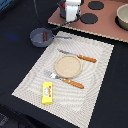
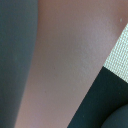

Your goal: Interact with the objects in diverse but meaningful ways.

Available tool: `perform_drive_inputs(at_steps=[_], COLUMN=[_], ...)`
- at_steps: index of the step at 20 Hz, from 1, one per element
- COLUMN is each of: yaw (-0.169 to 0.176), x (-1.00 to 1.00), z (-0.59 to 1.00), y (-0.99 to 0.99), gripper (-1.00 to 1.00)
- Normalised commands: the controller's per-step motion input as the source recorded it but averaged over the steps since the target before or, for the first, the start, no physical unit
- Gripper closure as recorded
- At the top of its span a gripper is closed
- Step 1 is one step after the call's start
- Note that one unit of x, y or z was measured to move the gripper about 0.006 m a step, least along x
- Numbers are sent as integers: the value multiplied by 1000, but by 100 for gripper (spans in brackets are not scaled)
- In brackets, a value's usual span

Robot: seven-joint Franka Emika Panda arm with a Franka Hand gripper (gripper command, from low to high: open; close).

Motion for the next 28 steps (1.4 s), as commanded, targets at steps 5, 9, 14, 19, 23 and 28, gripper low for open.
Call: perform_drive_inputs(at_steps=[5, 9, 14, 19, 23, 28], yaw=[15, 0, 2, 0, 3, -26], x=[-165, -281, -293, -227, -87, 89], z=[529, 211, 153, 42, 226, 813], y=[-38, -87, -182, -109, -18, 97], gripper=[100, 100, 100, 100, 100, 100])
